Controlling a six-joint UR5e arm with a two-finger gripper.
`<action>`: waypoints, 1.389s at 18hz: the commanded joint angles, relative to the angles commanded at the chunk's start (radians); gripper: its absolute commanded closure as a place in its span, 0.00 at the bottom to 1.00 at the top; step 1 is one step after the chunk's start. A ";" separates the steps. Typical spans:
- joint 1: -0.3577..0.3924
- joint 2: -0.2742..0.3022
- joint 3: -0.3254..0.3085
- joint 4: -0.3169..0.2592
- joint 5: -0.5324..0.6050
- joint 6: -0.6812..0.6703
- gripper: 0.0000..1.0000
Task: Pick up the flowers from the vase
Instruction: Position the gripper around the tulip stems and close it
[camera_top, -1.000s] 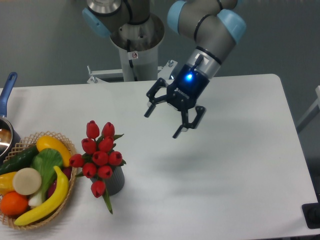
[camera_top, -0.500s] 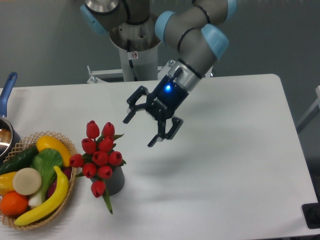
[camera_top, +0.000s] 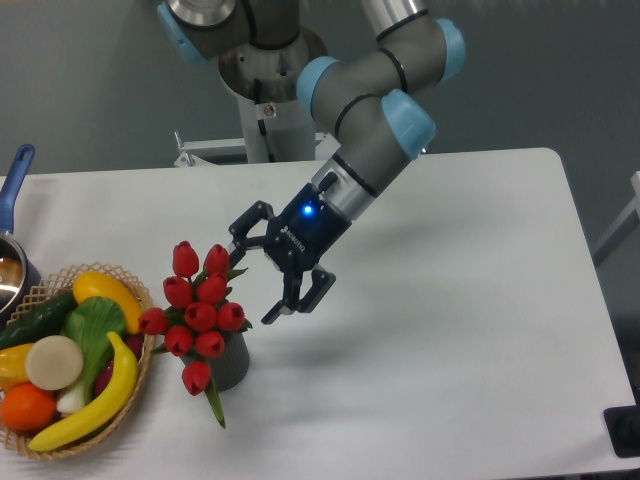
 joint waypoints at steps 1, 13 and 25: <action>-0.009 -0.012 0.012 0.000 0.002 0.000 0.00; -0.075 -0.071 0.038 0.012 0.002 -0.005 0.00; -0.086 -0.075 0.038 0.051 -0.029 -0.008 0.24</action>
